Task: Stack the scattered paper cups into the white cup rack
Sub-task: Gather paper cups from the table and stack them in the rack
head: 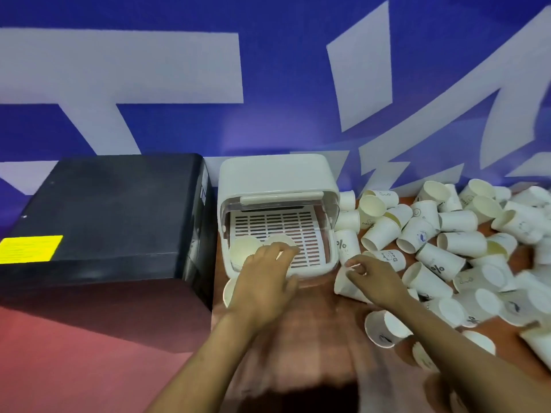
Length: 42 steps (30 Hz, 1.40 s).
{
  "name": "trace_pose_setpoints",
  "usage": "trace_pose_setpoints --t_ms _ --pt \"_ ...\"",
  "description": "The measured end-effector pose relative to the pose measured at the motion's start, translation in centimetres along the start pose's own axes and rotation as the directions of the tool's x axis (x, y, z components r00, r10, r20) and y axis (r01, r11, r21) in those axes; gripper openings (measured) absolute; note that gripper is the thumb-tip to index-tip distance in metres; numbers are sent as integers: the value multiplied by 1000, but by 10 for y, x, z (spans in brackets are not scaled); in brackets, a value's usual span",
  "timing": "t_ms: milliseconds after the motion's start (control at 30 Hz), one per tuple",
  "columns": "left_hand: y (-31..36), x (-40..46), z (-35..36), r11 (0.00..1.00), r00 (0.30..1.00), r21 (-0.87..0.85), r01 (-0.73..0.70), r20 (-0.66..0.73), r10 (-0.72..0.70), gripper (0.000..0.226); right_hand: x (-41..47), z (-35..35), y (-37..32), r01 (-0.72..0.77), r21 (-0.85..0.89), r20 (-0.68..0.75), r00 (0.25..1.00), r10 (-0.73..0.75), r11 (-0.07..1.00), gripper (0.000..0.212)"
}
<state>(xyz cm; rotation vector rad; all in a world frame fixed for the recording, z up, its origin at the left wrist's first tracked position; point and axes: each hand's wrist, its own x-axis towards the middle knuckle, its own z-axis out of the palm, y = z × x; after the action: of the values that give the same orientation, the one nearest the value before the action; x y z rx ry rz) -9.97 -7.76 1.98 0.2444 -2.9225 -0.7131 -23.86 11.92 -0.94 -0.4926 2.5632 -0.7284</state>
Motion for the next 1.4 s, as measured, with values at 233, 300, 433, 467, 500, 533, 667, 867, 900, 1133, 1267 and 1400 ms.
trace_pose_setpoints --t_ms 233,300,433,467,500,533,667,867,900,1133,1267,1400 --pt "43 -20 49 994 976 -7 -112 188 112 55 -38 -31 58 -75 -79 -69 995 70 994 13" --pt "51 -19 59 995 972 -19 -102 211 104 60 -39 -39 69 -56 -145 -65 997 47 988 14" --pt "62 -5 82 999 965 38 -39 262 28 58 -31 -52 90 36 -306 -32 998 -48 951 22" --pt "65 0 88 998 961 54 -20 277 4 58 -29 -56 95 64 -343 -9 997 -71 937 24" --pt "67 5 93 998 957 61 3 291 -21 57 -27 -58 99 91 -378 22 996 -89 921 26" --pt "71 10 98 998 954 60 32 297 -49 55 -24 -61 104 119 -408 55 993 -106 905 27" --pt "84 30 120 978 933 -26 208 305 -191 52 -14 -68 121 233 -452 177 970 -169 861 36" --pt "98 48 139 942 905 -11 336 282 -320 50 3 -65 136 332 -432 288 932 -221 838 43" --pt "99 50 141 936 899 -8 353 281 -336 50 5 -65 138 345 -428 296 927 -231 835 43" --pt "109 58 154 880 840 65 470 273 -469 37 14 -66 152 398 -427 321 906 -275 812 34" --pt "111 59 157 867 834 69 494 244 -495 36 18 -66 151 407 -399 317 902 -294 822 33" --pt "113 58 158 855 823 22 518 261 -505 37 18 -67 147 403 -380 312 903 -294 833 30"
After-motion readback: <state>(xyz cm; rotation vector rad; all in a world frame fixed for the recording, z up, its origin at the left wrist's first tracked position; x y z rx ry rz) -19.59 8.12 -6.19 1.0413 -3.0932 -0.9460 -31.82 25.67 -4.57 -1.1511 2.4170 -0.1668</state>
